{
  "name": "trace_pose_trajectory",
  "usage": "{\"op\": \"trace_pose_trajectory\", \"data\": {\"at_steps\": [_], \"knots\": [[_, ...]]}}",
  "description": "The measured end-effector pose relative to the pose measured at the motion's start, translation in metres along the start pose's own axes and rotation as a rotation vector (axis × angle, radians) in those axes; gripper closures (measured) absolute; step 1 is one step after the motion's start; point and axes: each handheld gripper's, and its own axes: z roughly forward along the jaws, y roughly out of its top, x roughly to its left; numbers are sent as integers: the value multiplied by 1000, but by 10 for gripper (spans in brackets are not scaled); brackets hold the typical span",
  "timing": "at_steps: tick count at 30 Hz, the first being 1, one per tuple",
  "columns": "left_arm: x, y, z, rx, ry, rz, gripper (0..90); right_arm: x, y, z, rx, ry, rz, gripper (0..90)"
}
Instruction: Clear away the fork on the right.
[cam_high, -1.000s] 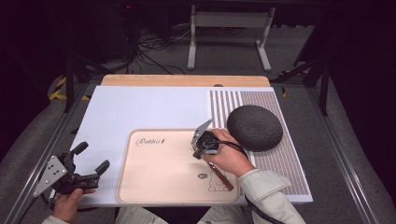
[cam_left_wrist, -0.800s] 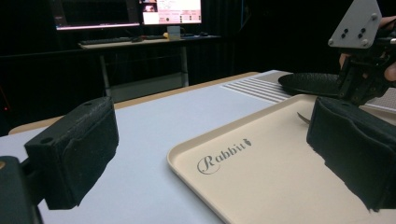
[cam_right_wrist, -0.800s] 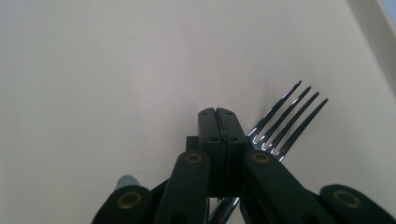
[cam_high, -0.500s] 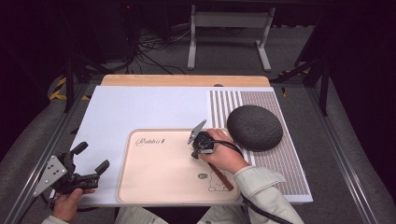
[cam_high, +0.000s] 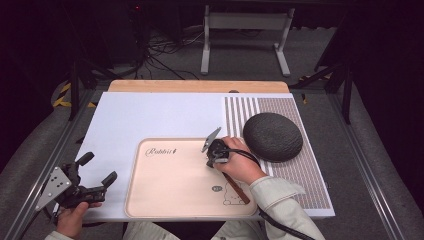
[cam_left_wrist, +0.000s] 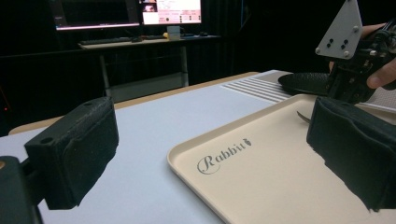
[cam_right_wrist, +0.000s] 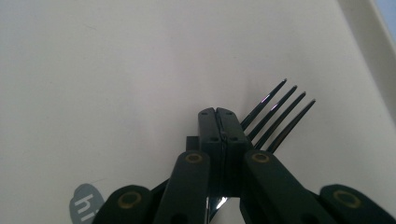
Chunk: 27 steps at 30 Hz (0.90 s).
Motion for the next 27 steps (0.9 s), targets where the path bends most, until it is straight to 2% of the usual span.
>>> {"op": "trace_pose_trajectory", "data": {"at_steps": [8, 27], "knots": [[0, 0, 0, 0, 0, -1, 28, -8, -6, -3, 1, -28, 25, 900], [0, 0, 1, 3, 0, -2, 28, -28, -28, -14, 20, -95, 155, 900]]}}
